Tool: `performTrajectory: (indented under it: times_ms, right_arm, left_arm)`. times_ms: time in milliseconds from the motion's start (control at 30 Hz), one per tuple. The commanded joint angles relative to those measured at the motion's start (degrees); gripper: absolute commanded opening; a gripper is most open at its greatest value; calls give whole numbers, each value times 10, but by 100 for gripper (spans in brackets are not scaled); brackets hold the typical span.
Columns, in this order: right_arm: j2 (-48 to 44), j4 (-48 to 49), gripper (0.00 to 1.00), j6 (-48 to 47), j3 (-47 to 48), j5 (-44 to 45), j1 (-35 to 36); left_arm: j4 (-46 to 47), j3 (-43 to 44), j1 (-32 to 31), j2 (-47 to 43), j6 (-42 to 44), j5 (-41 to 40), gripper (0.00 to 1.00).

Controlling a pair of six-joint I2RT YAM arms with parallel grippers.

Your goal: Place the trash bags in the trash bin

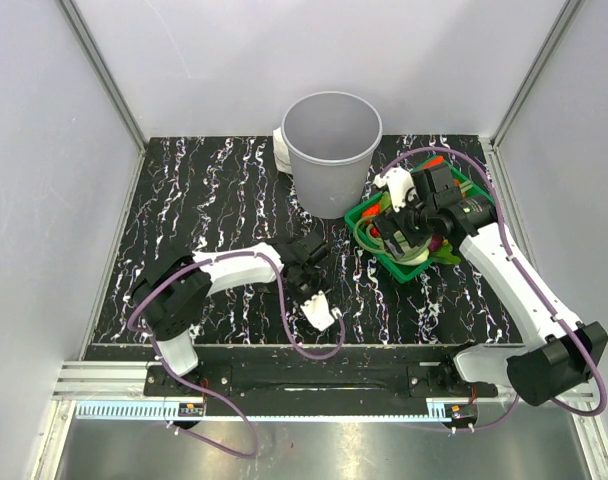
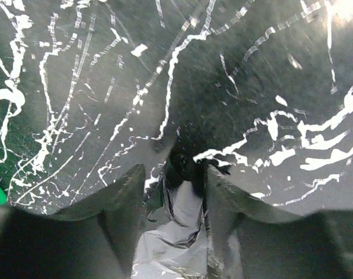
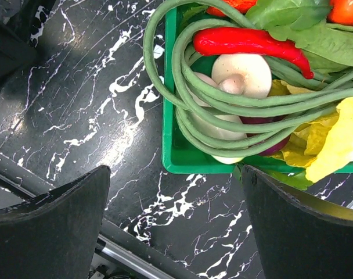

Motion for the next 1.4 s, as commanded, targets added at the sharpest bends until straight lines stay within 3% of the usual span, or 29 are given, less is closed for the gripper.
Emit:
performTrajectory:
  times_ms: [0, 100, 233, 433, 667, 833, 1000, 1367]
  right_arm:
    - [-2, 31, 98, 12, -8, -11, -4]
    - [6, 33, 98, 14, -8, -15, -5]
    - [18, 34, 98, 19, 0, -29, -5]
    - [42, 75, 93, 64, -18, -77, -4]
    - [52, 132, 92, 82, -48, -117, 45]
    - [80, 193, 91, 99, -66, -131, 120]
    - [142, 262, 91, 125, -70, -76, 199]
    - [258, 355, 86, 184, -61, -14, 265]
  left_arm:
    - [49, 32, -14, -6, -90, 6, 64]
    - [61, 43, -14, -25, -152, 19, 78]
    - [75, 42, -14, -65, -256, 32, 88]
    - [69, 20, 38, -150, -427, 43, 89]
    - [97, -72, 195, -251, -545, 38, 89]
    - [81, -79, 281, -239, -608, 53, 88]
    - [68, -55, 335, -207, -679, 73, 88]
    - [75, -2, 377, -105, -793, 109, 85]
